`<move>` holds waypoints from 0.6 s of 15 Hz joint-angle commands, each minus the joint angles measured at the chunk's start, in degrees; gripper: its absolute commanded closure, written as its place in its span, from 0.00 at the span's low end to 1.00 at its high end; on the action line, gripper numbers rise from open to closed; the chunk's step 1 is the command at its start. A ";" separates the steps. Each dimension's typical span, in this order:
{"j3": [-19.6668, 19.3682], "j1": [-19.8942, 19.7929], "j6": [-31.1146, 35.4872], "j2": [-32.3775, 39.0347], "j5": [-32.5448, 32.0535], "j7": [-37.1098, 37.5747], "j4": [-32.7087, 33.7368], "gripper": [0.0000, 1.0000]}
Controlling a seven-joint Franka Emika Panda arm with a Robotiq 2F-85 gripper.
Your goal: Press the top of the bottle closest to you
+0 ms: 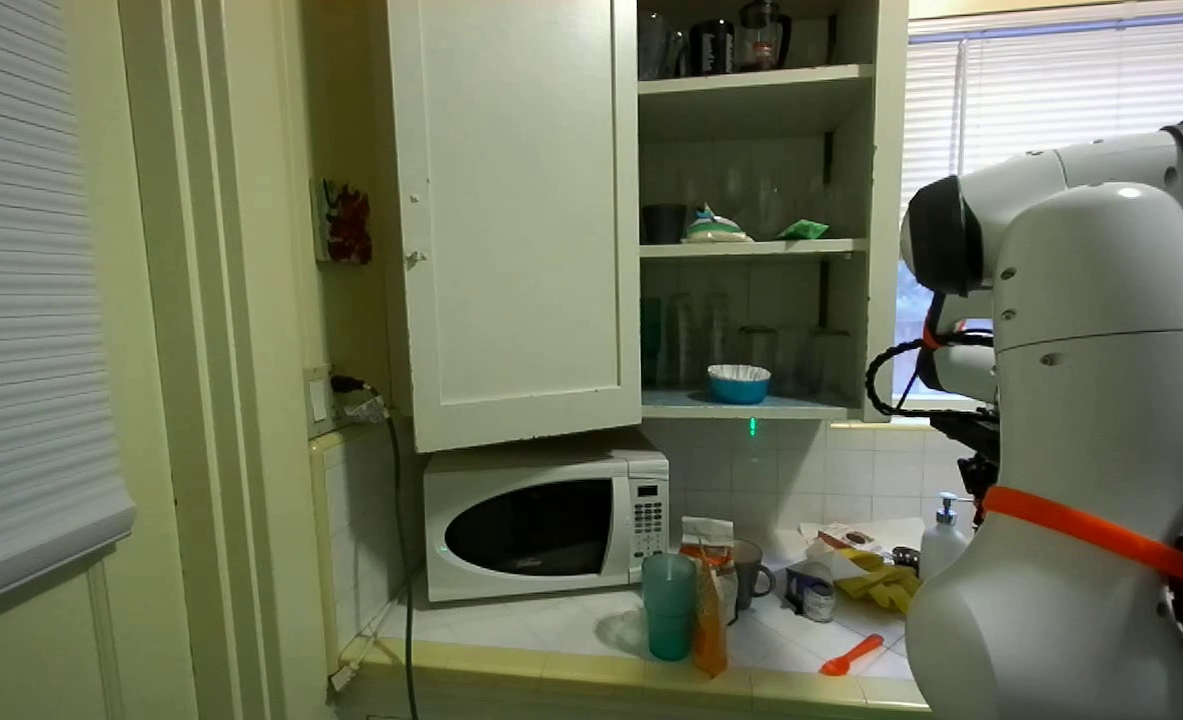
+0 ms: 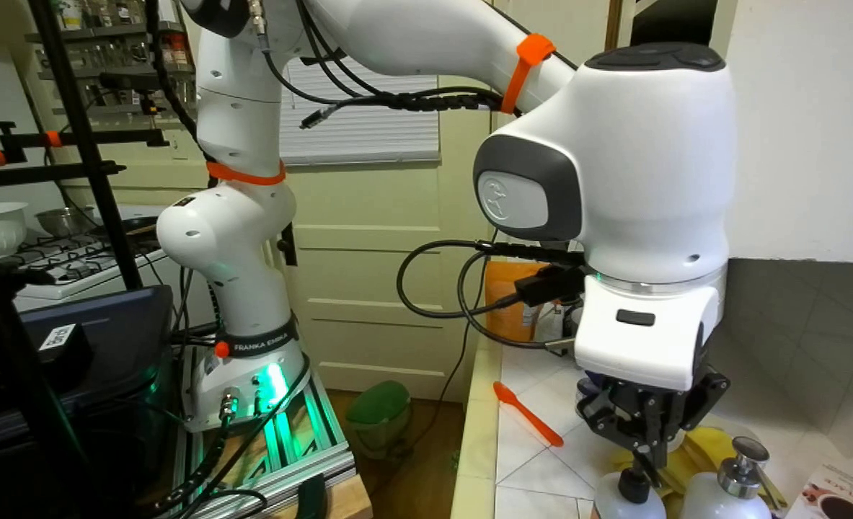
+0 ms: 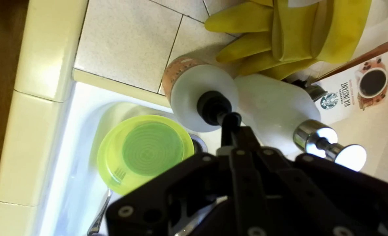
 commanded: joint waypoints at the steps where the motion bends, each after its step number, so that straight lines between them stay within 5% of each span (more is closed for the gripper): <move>1: -0.31 0.13 -2.39 0.39 0.62 0.29 0.74 1.00; 9: -0.16 -0.11 -1.94 1.56 1.42 0.42 0.97 1.00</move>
